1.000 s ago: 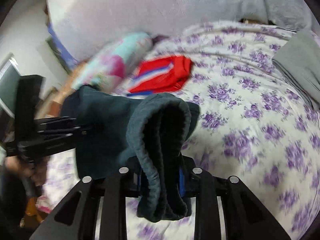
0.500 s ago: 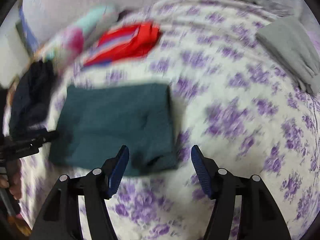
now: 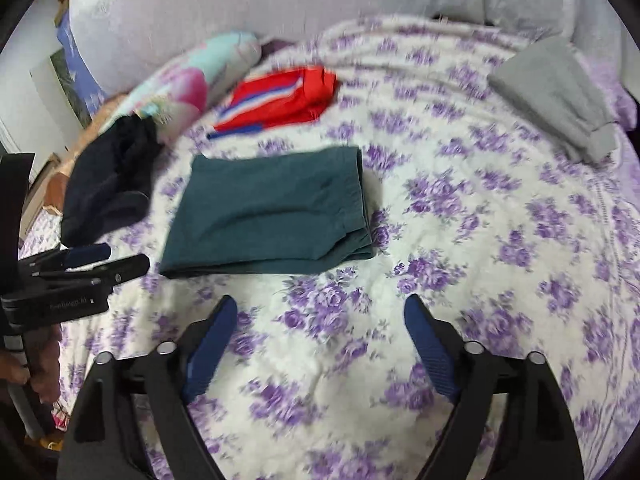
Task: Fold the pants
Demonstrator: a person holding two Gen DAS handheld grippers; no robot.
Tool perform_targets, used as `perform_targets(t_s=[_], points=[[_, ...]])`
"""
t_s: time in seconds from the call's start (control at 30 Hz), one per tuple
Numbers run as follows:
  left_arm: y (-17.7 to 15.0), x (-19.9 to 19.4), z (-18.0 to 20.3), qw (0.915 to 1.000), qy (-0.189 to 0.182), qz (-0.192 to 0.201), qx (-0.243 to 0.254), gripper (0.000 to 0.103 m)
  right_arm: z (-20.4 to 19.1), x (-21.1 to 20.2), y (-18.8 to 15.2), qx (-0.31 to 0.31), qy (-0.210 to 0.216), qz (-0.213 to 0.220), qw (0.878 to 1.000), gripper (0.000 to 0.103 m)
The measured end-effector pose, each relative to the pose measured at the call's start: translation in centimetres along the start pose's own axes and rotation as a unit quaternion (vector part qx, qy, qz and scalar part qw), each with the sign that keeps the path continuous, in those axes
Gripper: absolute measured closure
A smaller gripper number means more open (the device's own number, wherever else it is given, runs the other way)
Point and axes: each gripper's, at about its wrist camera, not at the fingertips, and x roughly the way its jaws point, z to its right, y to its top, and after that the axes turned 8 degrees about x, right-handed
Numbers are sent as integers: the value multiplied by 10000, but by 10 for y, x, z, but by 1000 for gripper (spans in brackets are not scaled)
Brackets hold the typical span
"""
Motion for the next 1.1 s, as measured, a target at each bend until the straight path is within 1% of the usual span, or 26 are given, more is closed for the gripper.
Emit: perform_targets(t_s=[0.13, 0.17, 0.27, 0.43, 0.6, 0.8, 1.1], points=[[-10, -27, 10, 9999, 49, 138, 74, 15, 1, -15, -2, 61, -103, 162, 9998, 4], [-12, -31, 12, 9998, 74, 143, 102, 14, 1, -16, -2, 100, -111, 183, 9997, 4], [-17, -41, 20, 9996, 141, 144, 183, 13, 3, -24, -3, 205, -109, 292, 9993, 4], [-29, -58, 30, 9992, 201, 193, 271, 10, 0, -34, -7, 189, -79, 359, 9991, 4], [-37, -68, 34, 9994, 207, 173, 222, 5, -3, -42, -13, 132, 10, 370, 9992, 4], [-42, -79, 34, 9991, 193, 310, 194, 5, -8, -46, -17, 73, 54, 349, 9993, 4], [-43, -85, 38, 9985, 264, 374, 314, 5, -11, -47, -20, 49, 69, 312, 9995, 4]])
